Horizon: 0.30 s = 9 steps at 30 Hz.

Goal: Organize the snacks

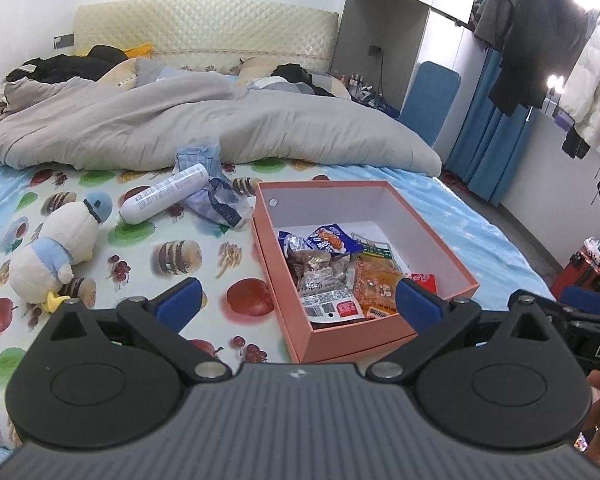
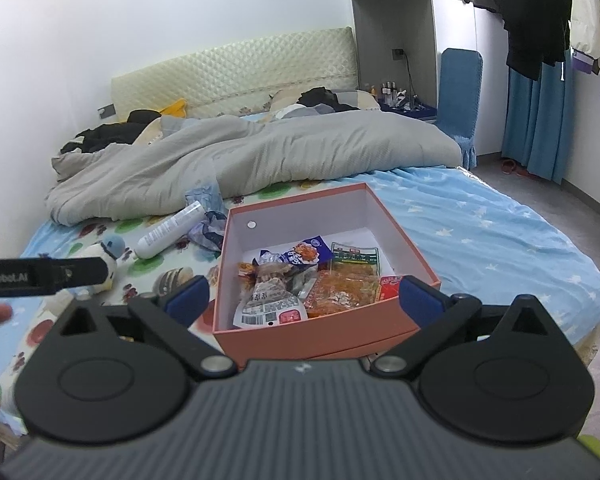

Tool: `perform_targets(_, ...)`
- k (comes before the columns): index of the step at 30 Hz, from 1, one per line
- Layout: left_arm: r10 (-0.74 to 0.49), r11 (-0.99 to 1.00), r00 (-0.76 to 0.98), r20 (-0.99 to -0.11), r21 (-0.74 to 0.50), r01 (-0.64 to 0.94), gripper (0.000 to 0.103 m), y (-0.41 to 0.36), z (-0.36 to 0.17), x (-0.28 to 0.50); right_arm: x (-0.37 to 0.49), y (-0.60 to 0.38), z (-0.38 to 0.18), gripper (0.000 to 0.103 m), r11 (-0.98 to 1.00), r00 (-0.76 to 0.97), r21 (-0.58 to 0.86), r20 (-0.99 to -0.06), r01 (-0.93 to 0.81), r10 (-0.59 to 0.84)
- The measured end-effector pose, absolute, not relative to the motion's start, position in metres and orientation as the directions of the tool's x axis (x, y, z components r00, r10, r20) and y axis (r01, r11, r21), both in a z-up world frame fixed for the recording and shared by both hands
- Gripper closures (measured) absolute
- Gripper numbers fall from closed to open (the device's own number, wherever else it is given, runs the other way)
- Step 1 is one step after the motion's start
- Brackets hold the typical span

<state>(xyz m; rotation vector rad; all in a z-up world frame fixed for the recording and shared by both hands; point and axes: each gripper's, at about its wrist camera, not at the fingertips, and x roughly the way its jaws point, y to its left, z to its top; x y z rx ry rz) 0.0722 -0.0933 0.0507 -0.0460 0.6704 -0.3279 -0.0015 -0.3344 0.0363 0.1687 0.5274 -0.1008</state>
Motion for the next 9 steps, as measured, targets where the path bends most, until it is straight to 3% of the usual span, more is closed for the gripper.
perform_targets(9, -0.299, 0.951, 0.742, -0.6, -0.119, 0.286, 0.0, -0.0983, 0.0507, 0.0684, -0.004, -0.338, 0.0327, 0.0, 0.978, 0.855, 0.133, -0.514, 0.16, -0.07)
